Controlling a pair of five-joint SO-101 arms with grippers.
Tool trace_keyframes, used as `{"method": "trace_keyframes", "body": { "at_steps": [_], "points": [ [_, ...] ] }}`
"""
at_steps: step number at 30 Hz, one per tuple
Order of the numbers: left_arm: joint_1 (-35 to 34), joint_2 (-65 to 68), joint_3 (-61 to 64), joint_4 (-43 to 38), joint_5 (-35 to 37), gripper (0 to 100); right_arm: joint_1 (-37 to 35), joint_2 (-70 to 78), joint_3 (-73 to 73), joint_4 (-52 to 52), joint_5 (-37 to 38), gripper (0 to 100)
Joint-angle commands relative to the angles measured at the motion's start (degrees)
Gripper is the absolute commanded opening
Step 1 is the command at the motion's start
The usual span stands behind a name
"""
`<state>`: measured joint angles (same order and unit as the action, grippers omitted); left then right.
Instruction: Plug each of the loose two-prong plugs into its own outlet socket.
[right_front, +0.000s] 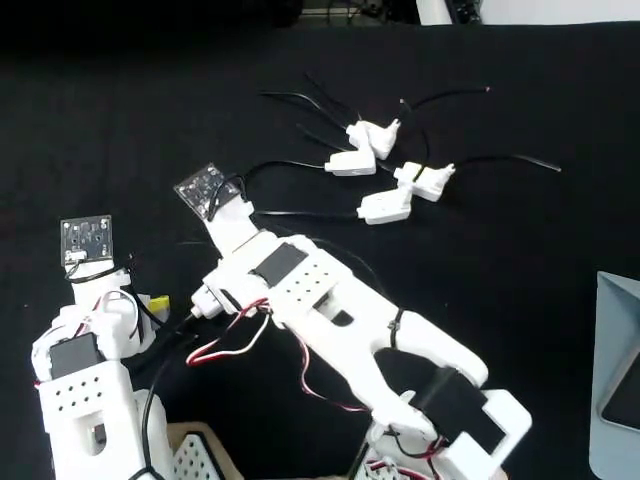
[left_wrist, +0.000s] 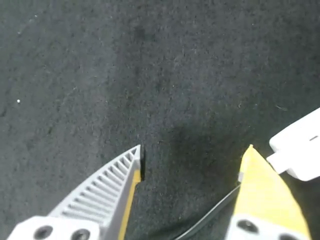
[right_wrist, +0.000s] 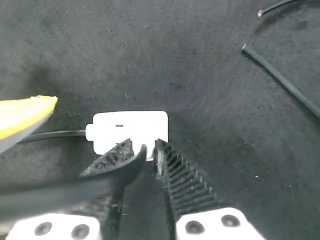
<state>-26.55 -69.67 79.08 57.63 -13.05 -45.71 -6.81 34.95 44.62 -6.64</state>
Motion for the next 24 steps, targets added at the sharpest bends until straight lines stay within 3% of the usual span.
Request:
{"method": "trace_keyframes", "body": {
  "at_steps": [1, 24],
  "points": [
    [-0.3, -0.5, -0.2, -1.1, 0.4, 31, -0.3, 0.6, -2.6, 0.2, 0.4, 1.2],
    [-0.3, -0.5, -0.2, -0.9, 0.3, 31, 2.0, 1.7, -1.3, -0.2, 0.5, 1.2]
  ]
}}
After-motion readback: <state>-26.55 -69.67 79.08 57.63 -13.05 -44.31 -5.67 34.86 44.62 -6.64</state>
